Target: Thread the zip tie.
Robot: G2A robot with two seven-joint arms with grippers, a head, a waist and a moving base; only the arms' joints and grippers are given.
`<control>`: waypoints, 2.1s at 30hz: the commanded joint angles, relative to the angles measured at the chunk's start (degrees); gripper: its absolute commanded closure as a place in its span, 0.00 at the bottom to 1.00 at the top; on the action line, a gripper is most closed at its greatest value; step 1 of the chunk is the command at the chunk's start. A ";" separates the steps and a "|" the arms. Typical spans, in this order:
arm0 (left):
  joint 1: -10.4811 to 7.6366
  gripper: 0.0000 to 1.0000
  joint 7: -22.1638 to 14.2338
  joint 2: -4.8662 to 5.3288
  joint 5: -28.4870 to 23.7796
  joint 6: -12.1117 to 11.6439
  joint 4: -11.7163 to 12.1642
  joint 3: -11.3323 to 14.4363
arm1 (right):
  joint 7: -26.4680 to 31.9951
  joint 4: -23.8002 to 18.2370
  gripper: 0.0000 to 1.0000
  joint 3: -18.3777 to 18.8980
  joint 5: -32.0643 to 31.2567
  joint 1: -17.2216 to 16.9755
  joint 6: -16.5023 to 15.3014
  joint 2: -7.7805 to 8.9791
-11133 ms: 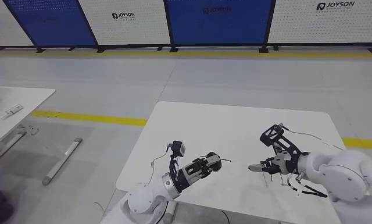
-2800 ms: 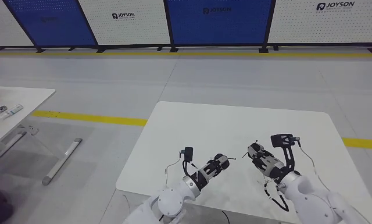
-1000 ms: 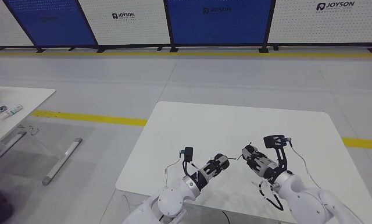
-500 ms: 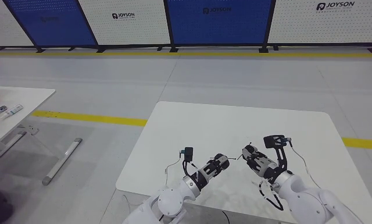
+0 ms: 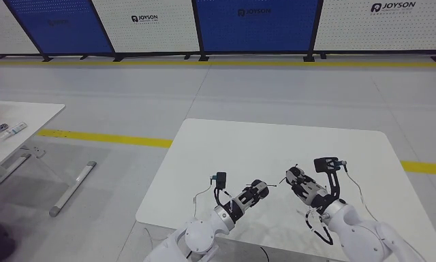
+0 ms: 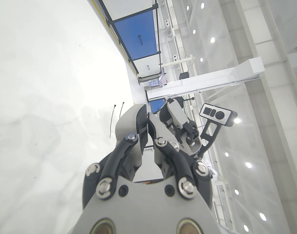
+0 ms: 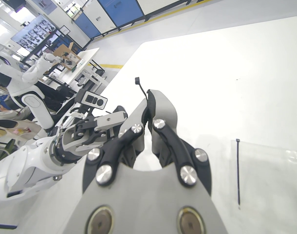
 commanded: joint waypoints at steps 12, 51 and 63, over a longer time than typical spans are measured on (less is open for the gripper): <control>1.63 1.00 -16.20 2.51 -0.51 -9.07 2.55 -9.17 | -1.64 -0.25 1.00 4.44 3.26 -3.92 -4.10 0.13; 1.72 1.00 -6.56 1.86 3.18 -9.78 2.80 -7.77 | -19.99 2.20 1.00 -2.02 1.31 -6.09 -8.93 -2.74; 1.72 1.00 -6.56 1.86 3.18 -9.78 2.80 -7.77 | -27.61 7.65 1.00 -10.29 -3.86 -1.86 -5.09 -6.00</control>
